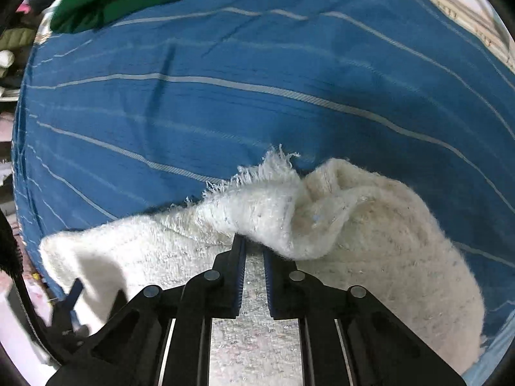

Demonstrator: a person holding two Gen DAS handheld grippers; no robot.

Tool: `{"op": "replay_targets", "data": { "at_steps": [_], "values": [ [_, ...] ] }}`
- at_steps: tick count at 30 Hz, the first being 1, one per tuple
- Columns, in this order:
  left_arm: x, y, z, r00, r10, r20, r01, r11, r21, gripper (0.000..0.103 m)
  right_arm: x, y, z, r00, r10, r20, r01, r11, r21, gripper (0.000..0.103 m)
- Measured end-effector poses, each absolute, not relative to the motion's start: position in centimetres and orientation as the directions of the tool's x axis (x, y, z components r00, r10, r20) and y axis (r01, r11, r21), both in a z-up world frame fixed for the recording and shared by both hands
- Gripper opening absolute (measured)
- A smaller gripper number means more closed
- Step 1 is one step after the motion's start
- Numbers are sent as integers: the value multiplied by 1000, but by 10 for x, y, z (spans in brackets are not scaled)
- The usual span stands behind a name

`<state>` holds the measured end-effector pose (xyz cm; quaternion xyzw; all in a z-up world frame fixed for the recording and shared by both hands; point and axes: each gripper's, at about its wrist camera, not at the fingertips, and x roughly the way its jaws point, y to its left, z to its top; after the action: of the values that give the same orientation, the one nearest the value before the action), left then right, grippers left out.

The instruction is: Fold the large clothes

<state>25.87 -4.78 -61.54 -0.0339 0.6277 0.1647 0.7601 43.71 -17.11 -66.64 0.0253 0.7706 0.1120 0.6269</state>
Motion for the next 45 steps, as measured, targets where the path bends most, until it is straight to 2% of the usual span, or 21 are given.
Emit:
{"op": "replay_targets", "data": {
  "at_steps": [3,7,9,11,13,17,19,20,21,22,26,30,35,38,41,45],
  "values": [
    [258,-47,-615,175,223,-959,-328,932,156,103,448,-168,-640,-219,195,-956,-120,967,225,11],
    [261,-39,-609,136,182,-974,-330,935,128,103,429,-174,-588,-159,242,-957,-178,947,269,14],
    [263,-35,-599,132,142,-981,-356,931,87,103,421,-168,-597,-199,210,-957,-196,949,249,14],
    [263,-35,-579,145,110,-983,-381,923,47,103,404,-171,-635,-244,141,-960,-197,962,191,14],
    [267,-43,-562,167,88,-982,-378,926,19,103,403,-180,-660,-216,186,-958,-128,968,217,12],
    [273,-68,-534,219,76,-973,-354,935,-6,103,405,-180,-641,-197,202,-959,-157,960,234,14],
    [272,-78,-531,217,89,-972,-348,937,9,103,394,-186,-622,-119,244,-962,-188,946,263,19],
    [275,-77,-533,214,89,-973,-348,937,9,103,396,-183,-611,-75,269,-960,-192,941,279,50],
    [275,-80,-534,209,96,-973,-350,937,17,103,391,-191,-599,-22,290,-957,-202,936,289,100],
    [272,-87,-533,207,105,-973,-349,937,27,103,385,-196,-587,27,299,-954,-214,934,286,103],
    [271,-101,-540,194,120,-974,-318,947,54,103,363,-223,-554,167,163,-972,-200,971,129,103],
    [274,-125,-542,194,104,-976,-271,961,48,103,335,-278,-556,166,155,-974,-80,986,144,103],
    [286,-150,-584,134,143,-981,-200,973,115,103,280,-358,-572,203,286,-936,166,932,321,103],
    [286,-148,-590,155,126,-980,-211,973,91,103,252,-393,-599,211,368,-905,269,869,416,103],
    [283,-148,-589,168,122,-978,-200,976,87,103,238,-405,-638,234,512,-827,335,756,563,103],
    [283,-144,-590,163,97,-982,-205,977,63,103,249,-405,-684,338,681,-649,388,528,756,102]
  ]
}}
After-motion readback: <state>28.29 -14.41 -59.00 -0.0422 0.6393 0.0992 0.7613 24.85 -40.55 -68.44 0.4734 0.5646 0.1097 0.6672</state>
